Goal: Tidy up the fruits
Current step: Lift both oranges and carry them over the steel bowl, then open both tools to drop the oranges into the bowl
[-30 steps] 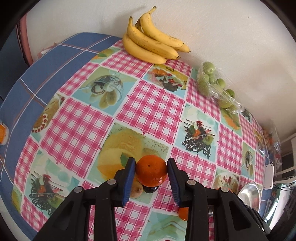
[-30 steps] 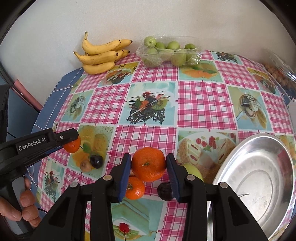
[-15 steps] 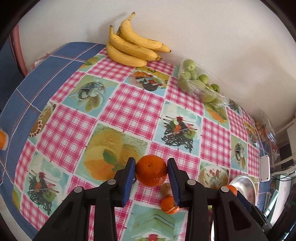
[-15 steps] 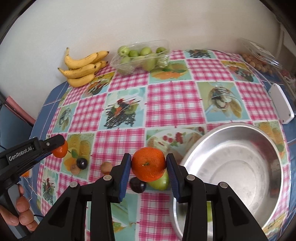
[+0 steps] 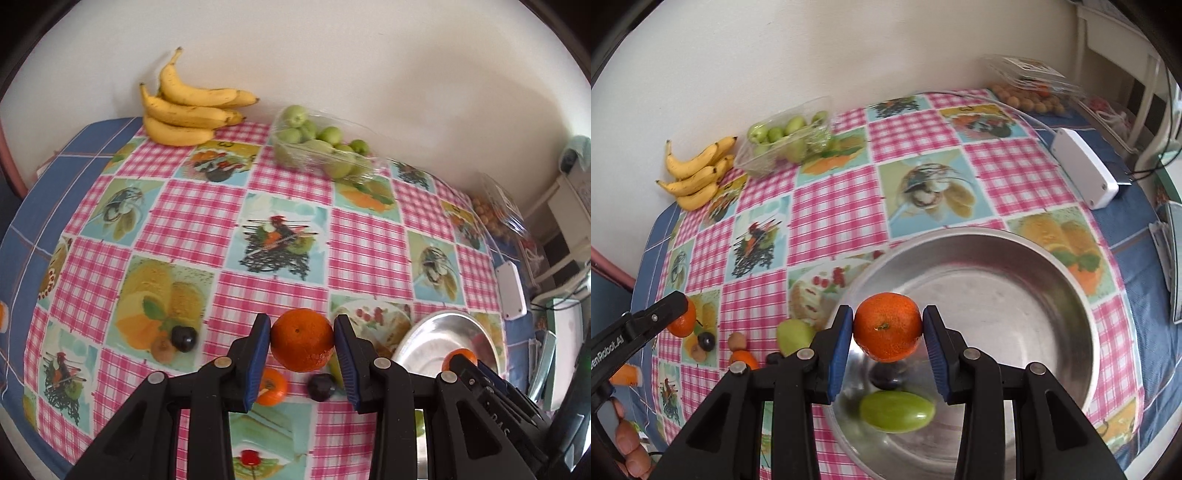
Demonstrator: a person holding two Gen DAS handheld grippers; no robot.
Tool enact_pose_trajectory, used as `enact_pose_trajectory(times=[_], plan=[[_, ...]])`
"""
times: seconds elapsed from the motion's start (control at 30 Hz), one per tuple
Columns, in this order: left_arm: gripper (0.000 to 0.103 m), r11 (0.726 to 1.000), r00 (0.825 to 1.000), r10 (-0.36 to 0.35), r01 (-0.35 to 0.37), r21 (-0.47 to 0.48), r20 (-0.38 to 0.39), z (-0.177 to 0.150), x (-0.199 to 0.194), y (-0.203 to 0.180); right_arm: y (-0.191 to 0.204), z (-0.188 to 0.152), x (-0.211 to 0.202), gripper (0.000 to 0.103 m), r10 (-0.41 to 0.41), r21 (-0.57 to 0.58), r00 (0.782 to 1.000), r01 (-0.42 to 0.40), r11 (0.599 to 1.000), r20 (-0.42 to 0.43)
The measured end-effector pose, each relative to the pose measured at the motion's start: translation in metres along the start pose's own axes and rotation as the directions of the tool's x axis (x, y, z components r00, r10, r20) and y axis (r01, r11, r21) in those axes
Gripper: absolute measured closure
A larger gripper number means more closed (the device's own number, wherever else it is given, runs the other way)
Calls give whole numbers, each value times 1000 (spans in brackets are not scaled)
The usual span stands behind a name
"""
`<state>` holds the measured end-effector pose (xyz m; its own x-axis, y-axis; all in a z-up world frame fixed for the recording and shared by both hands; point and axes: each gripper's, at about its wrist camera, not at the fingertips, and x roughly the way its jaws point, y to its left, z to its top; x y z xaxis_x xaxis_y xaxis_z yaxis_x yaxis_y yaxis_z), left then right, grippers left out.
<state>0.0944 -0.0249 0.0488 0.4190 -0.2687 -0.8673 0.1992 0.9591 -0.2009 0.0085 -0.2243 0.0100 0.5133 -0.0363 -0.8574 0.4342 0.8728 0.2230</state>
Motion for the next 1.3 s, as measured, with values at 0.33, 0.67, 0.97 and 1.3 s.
enact_pose_trajectory(times=[0.33, 0.67, 0.97, 1.3], plan=[[65, 984, 997, -75, 77, 158, -15, -21, 2, -71, -55, -1, -17, 62, -36, 106, 999, 33, 994, 23], [65, 951, 993, -116, 117, 286, -22, -40, 15, -121, -91, -3, -29, 62, -51, 183, 998, 42, 982, 43], [65, 948, 990, -125, 140, 287, -70, -51, 47, -122, -94, -8, -9, 62, -43, 180, 999, 45, 983, -13], [65, 949, 991, -103, 125, 289, -90, -58, 65, -119, -90, -14, 9, 62, -49, 161, 996, 60, 985, -74]])
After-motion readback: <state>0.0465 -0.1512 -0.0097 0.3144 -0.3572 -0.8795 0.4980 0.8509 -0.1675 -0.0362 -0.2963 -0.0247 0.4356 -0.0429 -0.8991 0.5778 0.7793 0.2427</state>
